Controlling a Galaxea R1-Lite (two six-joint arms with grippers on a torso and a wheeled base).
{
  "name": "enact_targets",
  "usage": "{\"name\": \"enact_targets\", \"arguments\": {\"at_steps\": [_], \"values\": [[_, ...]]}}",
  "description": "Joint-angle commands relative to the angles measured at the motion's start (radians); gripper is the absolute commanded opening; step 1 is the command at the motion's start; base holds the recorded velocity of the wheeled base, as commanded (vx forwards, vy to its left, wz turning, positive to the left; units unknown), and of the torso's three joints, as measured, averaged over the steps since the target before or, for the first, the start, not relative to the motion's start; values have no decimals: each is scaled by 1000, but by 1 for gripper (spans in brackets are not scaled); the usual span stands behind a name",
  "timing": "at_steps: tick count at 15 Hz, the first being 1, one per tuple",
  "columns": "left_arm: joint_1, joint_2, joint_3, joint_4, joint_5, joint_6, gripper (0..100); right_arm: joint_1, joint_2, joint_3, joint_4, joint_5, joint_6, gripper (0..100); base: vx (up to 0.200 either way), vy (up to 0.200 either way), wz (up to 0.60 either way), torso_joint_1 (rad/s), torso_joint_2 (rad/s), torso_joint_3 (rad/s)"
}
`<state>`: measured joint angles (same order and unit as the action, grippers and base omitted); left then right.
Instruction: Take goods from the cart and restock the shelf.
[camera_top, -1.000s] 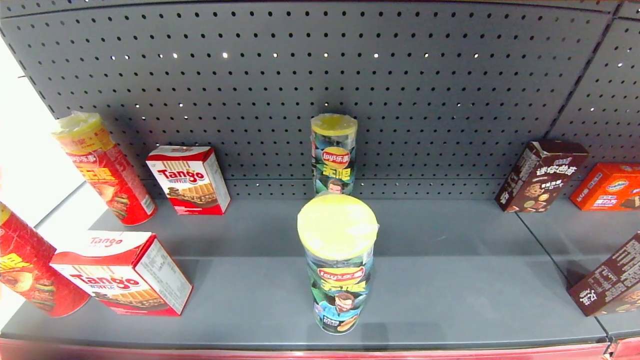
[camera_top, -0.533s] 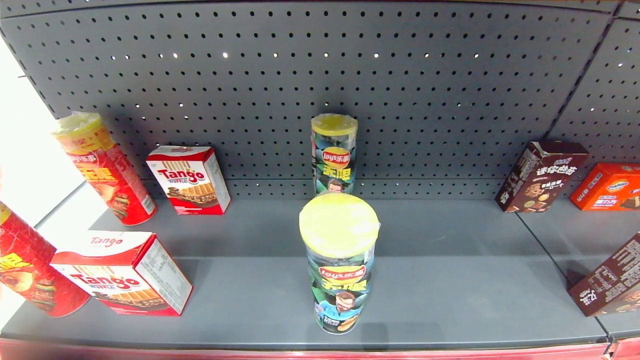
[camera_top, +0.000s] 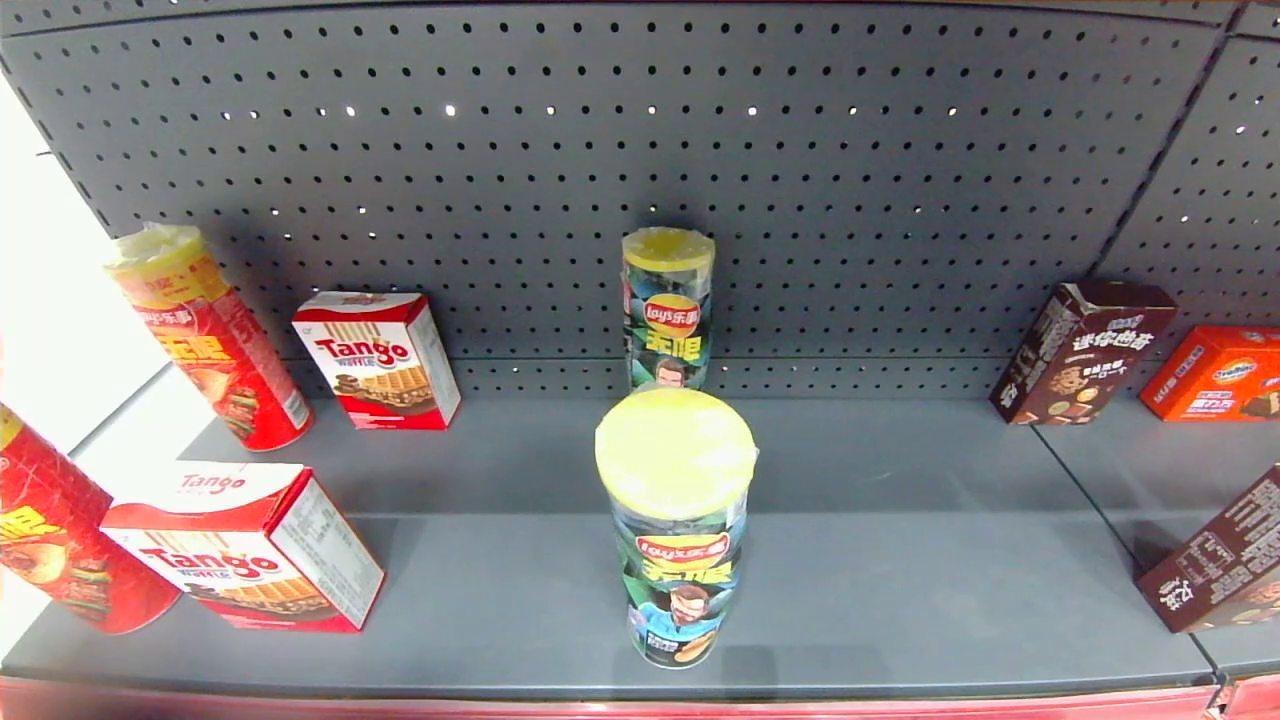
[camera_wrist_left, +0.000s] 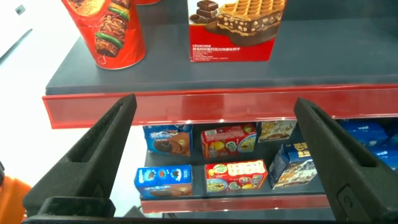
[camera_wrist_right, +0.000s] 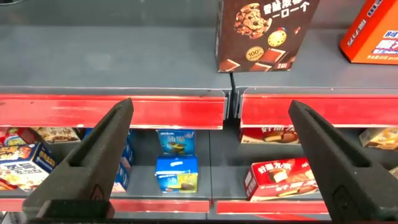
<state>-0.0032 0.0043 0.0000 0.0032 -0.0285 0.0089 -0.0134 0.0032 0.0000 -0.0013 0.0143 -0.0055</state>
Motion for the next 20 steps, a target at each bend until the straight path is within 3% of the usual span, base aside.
{"name": "enact_targets", "arguments": {"at_steps": [1,3,20], "values": [[0,0,0,0,2,0,100,0,-2,0,0,1,1,100,0,0,0,0,0,0],[0,0,0,0,2,-3,100,0,-2,0,0,1,1,100,0,200,0,2,5,7],[0,0,0,0,2,-3,100,0,-2,0,0,1,1,100,0,0,0,0,0,0]]}}
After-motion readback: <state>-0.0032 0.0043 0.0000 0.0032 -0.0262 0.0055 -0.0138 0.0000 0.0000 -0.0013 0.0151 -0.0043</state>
